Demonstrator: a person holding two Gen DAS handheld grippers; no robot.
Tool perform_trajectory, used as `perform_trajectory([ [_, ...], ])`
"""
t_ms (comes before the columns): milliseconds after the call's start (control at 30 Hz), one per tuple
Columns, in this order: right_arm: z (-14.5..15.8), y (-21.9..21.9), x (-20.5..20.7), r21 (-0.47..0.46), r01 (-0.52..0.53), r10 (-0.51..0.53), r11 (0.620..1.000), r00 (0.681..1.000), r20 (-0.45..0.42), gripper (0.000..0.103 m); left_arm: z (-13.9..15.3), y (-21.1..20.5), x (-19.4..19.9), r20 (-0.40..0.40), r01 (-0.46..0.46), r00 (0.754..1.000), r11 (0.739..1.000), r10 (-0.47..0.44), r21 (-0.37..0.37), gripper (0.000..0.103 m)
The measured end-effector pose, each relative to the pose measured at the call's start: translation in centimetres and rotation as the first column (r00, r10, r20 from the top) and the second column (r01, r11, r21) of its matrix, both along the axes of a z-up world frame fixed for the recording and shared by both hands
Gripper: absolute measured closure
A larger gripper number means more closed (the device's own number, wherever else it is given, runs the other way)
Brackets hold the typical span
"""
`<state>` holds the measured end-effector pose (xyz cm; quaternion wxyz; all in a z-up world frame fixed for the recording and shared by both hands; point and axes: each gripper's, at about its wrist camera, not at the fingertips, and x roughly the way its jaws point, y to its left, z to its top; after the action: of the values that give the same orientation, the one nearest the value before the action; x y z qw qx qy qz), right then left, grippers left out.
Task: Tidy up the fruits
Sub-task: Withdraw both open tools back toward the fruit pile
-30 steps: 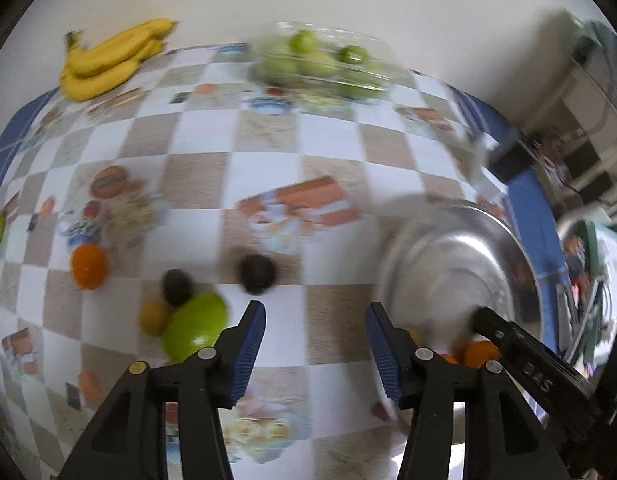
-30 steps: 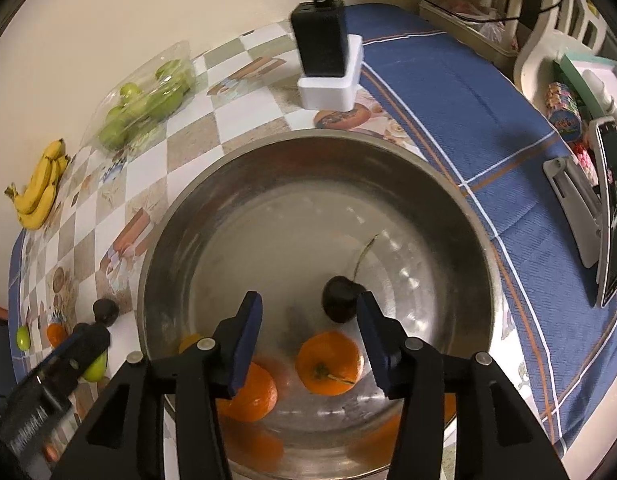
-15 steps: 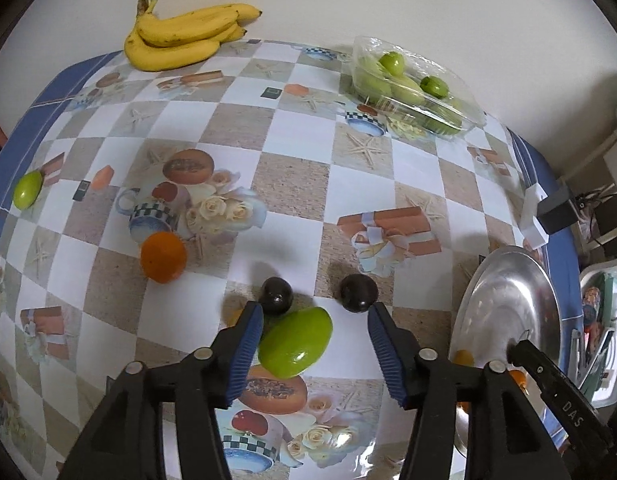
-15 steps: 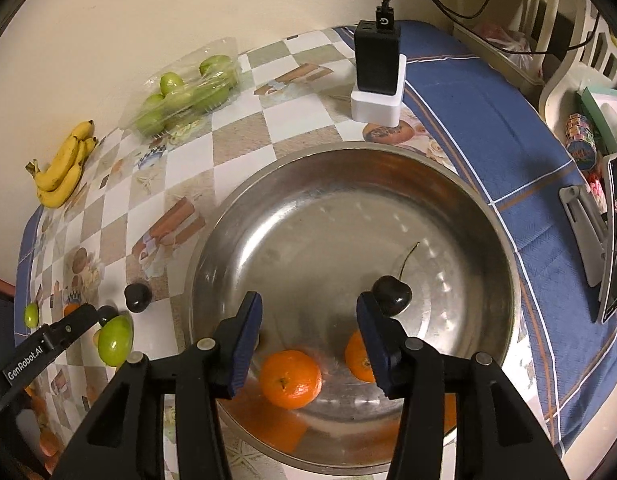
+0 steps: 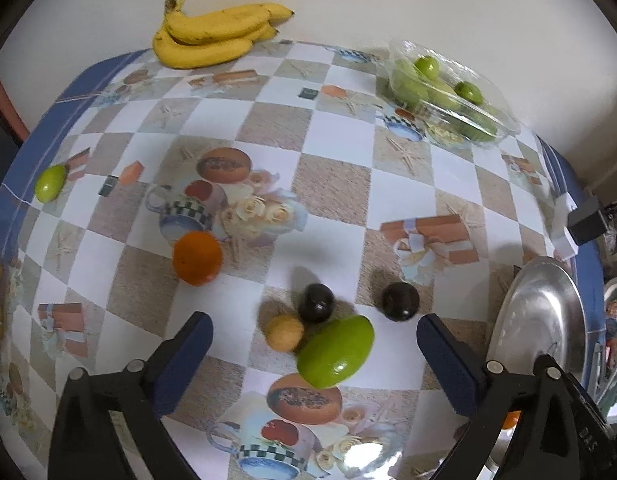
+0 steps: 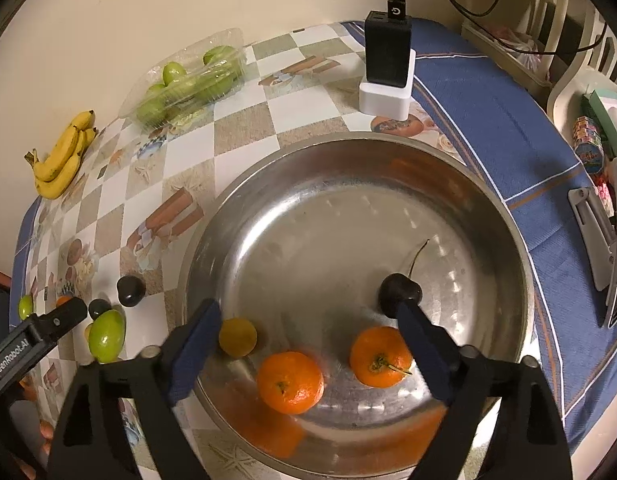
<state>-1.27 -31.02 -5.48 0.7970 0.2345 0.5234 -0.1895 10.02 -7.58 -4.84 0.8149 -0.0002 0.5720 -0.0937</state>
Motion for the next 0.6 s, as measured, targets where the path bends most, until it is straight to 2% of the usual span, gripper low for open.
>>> perform_trajectory([
  [67,0.0,0.1,0.1,-0.005,-0.004,0.004,1.0,1.0,-0.001,0.0,0.1,0.2,0.1,0.005,-0.006,1.0,1.0,0.006,0.009,0.0],
  [267,0.0,0.3,0.1,0.005,-0.012,0.011,1.0,1.0,0.011,0.0,-0.1,0.7,0.3,-0.006,-0.003,1.0,1.0,0.004,0.015,0.0],
  [600,1.0,1.4,0.5,0.009,-0.032,0.031,0.999,0.998,0.05,0.0,1.3,1.7,0.5,0.031,0.031,0.999,0.999,-0.031,0.02,0.0],
])
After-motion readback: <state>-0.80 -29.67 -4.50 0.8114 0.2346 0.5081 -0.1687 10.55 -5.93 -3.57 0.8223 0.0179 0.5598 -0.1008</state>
